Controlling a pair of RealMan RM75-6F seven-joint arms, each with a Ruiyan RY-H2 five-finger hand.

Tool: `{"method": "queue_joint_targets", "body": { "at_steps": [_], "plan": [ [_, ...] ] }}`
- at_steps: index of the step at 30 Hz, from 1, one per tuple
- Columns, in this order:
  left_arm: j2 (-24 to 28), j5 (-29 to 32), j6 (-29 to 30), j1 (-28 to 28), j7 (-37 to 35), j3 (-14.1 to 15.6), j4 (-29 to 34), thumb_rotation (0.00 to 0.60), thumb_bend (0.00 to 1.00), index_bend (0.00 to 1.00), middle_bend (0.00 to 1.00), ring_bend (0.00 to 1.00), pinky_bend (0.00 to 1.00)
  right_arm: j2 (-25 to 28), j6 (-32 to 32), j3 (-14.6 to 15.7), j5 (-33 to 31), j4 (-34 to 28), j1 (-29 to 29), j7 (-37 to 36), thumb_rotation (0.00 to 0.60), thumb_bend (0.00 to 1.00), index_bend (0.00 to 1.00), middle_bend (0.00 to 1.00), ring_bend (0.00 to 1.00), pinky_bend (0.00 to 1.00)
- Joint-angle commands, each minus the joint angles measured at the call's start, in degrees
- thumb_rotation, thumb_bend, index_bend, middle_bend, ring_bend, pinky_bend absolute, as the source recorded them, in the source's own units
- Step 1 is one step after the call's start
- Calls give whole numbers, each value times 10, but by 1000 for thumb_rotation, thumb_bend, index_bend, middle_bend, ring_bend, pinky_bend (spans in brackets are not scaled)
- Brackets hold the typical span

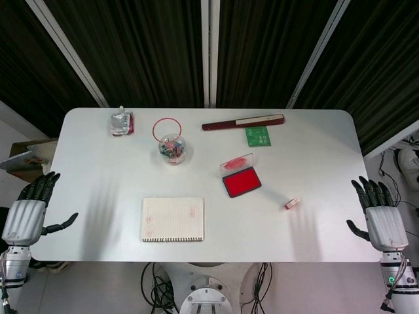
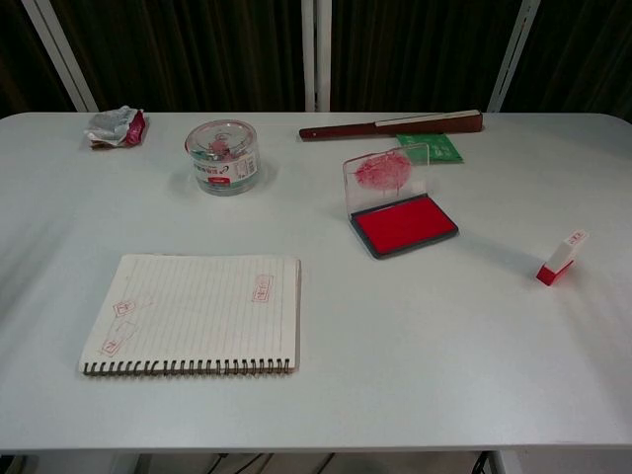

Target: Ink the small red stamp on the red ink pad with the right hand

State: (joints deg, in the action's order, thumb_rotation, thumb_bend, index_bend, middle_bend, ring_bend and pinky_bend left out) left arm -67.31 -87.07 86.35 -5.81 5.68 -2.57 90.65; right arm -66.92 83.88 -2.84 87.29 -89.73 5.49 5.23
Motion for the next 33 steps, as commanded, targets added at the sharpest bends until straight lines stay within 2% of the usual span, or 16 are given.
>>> {"method": "queue_joint_targets", "body": {
  "at_steps": [1,7,12,17,22,25,29,33],
  "plan": [
    [0,-1,1,0,-1,0,0,286,161,0,62,82,206,1,1,0,1,-1,0,0,600,111,0,0,0,0],
    [4,0,0,1,-2,1,3,284,160,0,61,82,207,2,-6,2,2,-1,3,2,600,112,0,0,0,0],
    [5,1,2,2,-4,1,3,284,161,0,62,82,206,8,-35,3,-9,-13,15,32,600,119,0,0,0,0],
    [1,2,-1,2,-4,2,-1,284,160,0,61,82,207,30,-89,3,-13,-21,47,85,600,125,0,0,0,0],
    [-6,2,-3,2,-8,4,-8,284,161,0,61,82,206,37,-171,-5,-47,-9,91,122,600,138,0,9,0,0],
    [-8,2,-6,1,-6,5,-10,286,161,0,61,82,206,14,-208,-3,-38,20,119,125,600,146,0,30,0,0],
    [-8,-1,-5,0,-3,4,-8,282,160,0,61,82,206,-27,-225,-1,-14,69,146,107,600,150,6,86,0,0],
    [-5,-1,-8,-1,-1,5,-7,288,160,0,61,82,206,-65,-237,-2,-2,113,168,92,600,152,74,145,0,0]
  ]
}}
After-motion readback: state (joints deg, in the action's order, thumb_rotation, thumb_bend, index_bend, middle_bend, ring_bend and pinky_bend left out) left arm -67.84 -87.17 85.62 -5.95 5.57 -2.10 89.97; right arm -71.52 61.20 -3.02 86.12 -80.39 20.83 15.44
